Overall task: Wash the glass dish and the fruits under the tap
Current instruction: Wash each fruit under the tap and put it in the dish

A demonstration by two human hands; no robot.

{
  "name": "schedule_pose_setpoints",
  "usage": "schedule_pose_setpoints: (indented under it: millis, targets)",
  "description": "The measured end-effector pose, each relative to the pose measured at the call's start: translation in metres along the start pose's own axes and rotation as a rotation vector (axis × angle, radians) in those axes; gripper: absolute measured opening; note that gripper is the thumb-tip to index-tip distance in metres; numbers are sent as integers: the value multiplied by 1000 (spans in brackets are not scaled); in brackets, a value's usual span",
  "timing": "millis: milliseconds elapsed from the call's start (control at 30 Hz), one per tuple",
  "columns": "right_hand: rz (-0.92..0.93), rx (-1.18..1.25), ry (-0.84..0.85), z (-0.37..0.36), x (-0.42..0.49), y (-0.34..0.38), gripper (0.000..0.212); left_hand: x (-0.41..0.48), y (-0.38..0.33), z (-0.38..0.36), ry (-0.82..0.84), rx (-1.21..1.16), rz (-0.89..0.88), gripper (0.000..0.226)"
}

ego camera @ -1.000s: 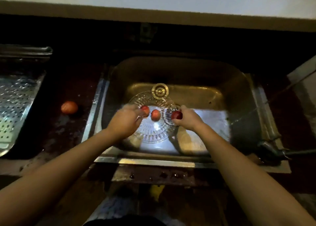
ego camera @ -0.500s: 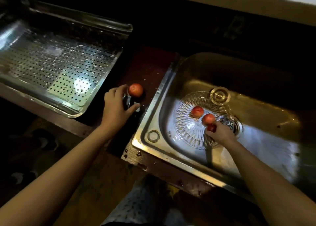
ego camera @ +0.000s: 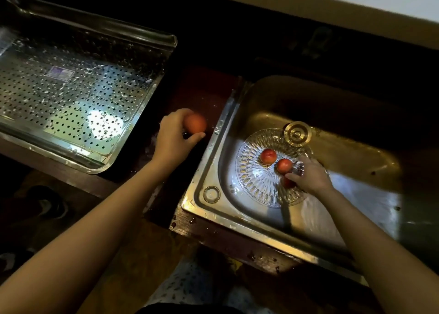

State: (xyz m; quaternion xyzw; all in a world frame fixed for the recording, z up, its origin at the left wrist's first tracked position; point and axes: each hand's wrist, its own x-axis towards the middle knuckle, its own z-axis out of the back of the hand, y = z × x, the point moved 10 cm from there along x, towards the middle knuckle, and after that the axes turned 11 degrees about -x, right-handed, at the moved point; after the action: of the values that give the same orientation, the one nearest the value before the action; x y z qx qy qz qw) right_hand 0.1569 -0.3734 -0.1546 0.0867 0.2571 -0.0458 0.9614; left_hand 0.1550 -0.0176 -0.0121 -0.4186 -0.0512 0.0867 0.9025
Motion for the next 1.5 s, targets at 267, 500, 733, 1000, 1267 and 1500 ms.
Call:
schedule_pose_setpoints:
  millis: [267,500,733,1000,1267,1500]
  targets:
    - [304,259,-9,155,-77,43,62,0,-159,-37,235,-127,-364,57]
    - [305,881,42,193,-137,12,30,-40,-281,-106,511,-237,-655,57]
    - [200,1475,-207,171,-172,-88,28,-92,-342,-200,708,-284,-727,56]
    - [-52,1965,-371,118,-178,-196,45,-146,-380,-320,987,-381,-570,56]
    - [-160,1866,-574,113,-182,-238,27,-162,-373,-383,1064,-596,-167,28]
    - [-127,1830,-641,124,-178,-251,29,-164,-387,-393,1102,-618,-89,33]
